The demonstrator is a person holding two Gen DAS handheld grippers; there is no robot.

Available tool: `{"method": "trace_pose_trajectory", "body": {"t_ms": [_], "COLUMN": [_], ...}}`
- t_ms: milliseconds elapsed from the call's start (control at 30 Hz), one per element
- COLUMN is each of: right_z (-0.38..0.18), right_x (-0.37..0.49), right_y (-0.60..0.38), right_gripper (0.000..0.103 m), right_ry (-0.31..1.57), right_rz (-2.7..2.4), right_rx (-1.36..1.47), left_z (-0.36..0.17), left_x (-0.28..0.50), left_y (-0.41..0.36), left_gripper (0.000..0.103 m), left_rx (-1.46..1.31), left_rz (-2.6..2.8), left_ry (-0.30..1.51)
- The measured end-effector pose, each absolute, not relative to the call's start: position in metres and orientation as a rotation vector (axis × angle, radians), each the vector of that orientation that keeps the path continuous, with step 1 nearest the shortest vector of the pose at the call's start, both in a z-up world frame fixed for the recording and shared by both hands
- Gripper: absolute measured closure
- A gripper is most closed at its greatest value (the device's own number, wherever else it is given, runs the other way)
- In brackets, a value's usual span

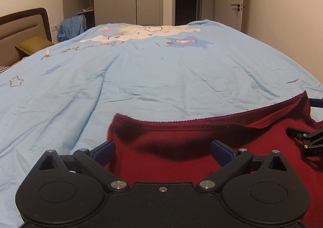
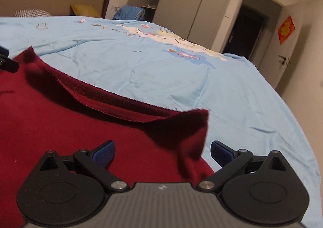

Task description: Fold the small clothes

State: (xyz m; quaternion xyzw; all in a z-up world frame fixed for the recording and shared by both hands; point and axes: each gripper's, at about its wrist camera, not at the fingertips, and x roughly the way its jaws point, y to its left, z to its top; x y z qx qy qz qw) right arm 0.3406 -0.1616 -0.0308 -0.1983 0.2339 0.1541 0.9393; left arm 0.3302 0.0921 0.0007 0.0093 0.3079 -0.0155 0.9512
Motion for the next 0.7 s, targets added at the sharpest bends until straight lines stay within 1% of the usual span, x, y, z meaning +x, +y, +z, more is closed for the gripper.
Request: {"method": "trace_pose_trajectory", "body": {"t_ms": [233,433,567,700], "right_z": [-0.037,-0.046,-0.056,-0.062], "right_x": [0.379,0.403,0.410,0.423], "right_y": [-0.152,-0.153,-0.158,-0.171], "right_gripper": [0.000,0.000,0.000,0.000], "right_ry": [0.438,0.422,0.441,0.493], "right_rz": [0.208,0.193,0.203,0.245], "right_rx": [-0.398,-0.376,-0.344,-0.253], "left_z": [-0.012,-0.039,-0.047,-0.051], "left_x": [0.376,0.390,0.389,0.391], "left_y": [0.115,0.147,0.143,0.141], "left_gripper": [0.003,0.001,0.001,0.001], "left_rx": [-0.080,-0.247,-0.228,-0.214], "left_rz": [0.092,0.185,0.192,0.196], "left_ry": [0.633,0.663,0.633,0.629]}}
